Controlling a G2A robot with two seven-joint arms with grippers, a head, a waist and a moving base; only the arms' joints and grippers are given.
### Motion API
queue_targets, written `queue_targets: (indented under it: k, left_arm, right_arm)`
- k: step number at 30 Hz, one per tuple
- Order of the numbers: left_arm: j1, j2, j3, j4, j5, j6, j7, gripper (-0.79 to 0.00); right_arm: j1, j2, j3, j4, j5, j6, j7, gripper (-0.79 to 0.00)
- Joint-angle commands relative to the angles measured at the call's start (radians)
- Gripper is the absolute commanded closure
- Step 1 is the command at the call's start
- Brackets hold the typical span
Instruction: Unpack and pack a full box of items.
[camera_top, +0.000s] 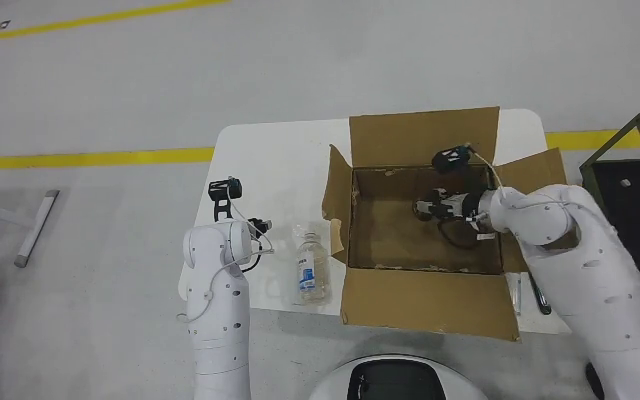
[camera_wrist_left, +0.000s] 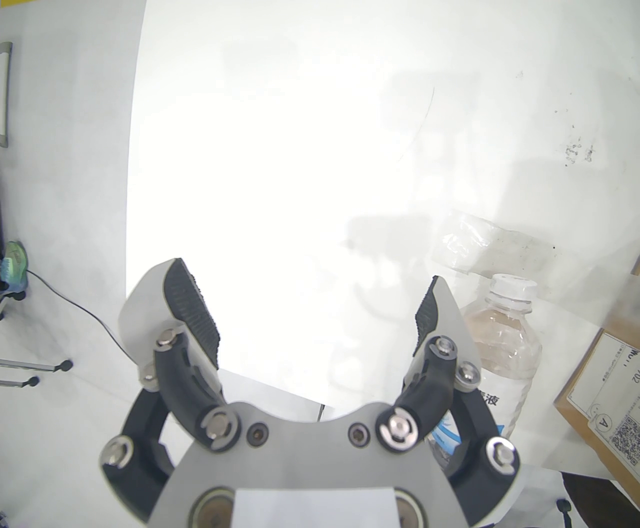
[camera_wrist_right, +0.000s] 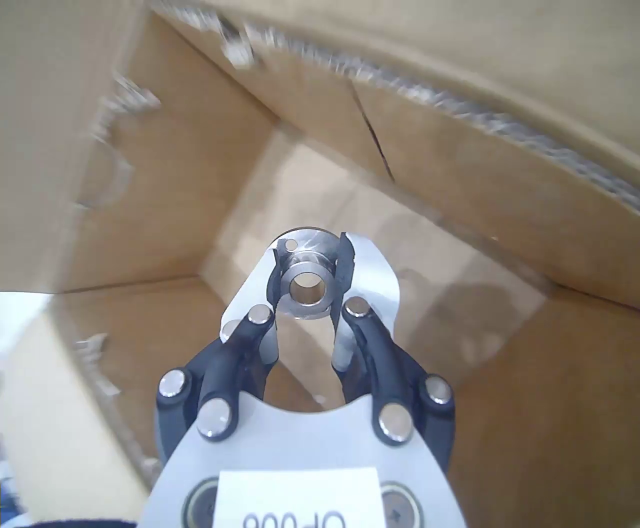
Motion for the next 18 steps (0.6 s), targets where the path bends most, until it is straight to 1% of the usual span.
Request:
queue_targets:
  k: [1,2,4,17,18]
  left_arm:
    - [0.0,0.0,0.0,0.0,0.0,0.0,0.0,-0.785]
    - [0.0,0.0,0.0,0.0,0.0,0.0,0.0,-0.785]
    - [0.0,0.0,0.0,0.0,0.0,0.0,0.0,-0.785]
    - [0.0,0.0,0.0,0.0,0.0,0.0,0.0,-0.785]
    - [0.0,0.0,0.0,0.0,0.0,0.0,0.0,-0.785]
  right_arm:
    - [-0.018,0.002,0.042,0.021,0.139,-0.009,-0.006,0.0]
    - [-0.026,0.002,0.056,0.036,0.194,-0.012,-0.005,0.0]
    - [-0.031,0.005,0.068,0.058,0.24,-0.02,-0.001,0.0]
    - [-0.032,0.005,0.069,0.061,0.247,-0.022,-0.002,0.0]
    - [-0.042,0.004,0.07,0.057,0.268,-0.024,-0.033,0.0]
